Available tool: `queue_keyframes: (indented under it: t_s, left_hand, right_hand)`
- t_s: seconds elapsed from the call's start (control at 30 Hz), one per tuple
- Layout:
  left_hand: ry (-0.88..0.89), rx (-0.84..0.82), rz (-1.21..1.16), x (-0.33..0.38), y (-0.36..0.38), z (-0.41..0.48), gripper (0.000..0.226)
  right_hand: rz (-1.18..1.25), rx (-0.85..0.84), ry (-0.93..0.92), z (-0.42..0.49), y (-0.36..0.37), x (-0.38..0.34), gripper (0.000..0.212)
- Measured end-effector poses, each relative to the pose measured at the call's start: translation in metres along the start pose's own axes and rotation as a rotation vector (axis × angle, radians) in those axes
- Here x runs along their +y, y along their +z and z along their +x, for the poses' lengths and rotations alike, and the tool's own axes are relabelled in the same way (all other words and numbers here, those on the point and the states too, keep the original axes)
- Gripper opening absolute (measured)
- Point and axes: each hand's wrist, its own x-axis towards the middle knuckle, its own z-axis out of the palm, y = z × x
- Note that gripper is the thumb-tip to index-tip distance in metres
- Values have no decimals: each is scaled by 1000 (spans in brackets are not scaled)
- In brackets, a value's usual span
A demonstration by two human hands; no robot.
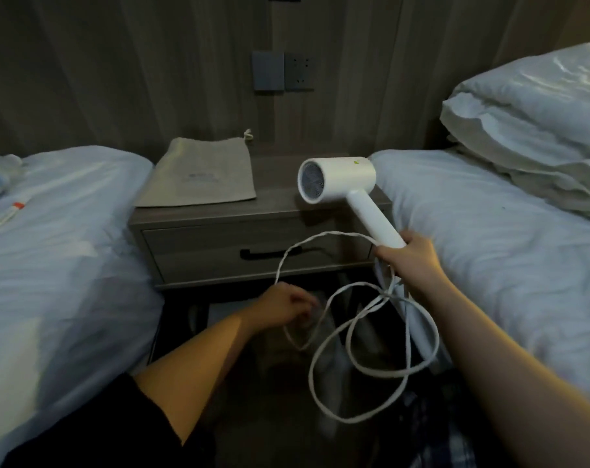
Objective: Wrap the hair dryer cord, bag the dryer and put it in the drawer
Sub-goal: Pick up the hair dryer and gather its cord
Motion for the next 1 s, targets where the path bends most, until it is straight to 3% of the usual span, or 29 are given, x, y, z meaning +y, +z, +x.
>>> queue_keyframes:
  t_s: [0.13,0.27,0.33,0.47,0.57,0.67,0.73,0.77,0.93,1.0]
  left_hand:
    - [-176,119,-934,-4,-36,1,40]
    - [-135,107,-1319,-4,-62,-8,58]
    - [-161,115,-1318,-3,-66,-12,58]
    - [-220,138,-898,-6,-67,-21,36]
    - [-227,168,-847,-18,-63,-18,38]
    - [-185,173,-833,-25,-62,-10,52]
    - [-143,192,-833,-29,-63,-3,48]
    - [-124,208,-831,-32,-65,0,47]
    - [-96,254,-797,-39,-75,8,74]
    - [-61,252,-808,-38,-75,8,61]
  right_hand:
    - [-74,-103,-111,3,-1,4,32]
    - [-245,-273,-232,13,6,10,37]
    - [-345,-371,-333,17,14,11,38]
    - [-422,-532,-488,23,33,16,41]
    - [-406,-619,-409,28,41,28,37]
    - [-28,-717,-197,35,41,39,23]
    - [316,-664,-42,45,34,45,26]
    - [377,-606,1,51,29,47,30]
    - [103,-206,-27,68,21,63,45]
    - [224,-119,4,70,22,59,49]
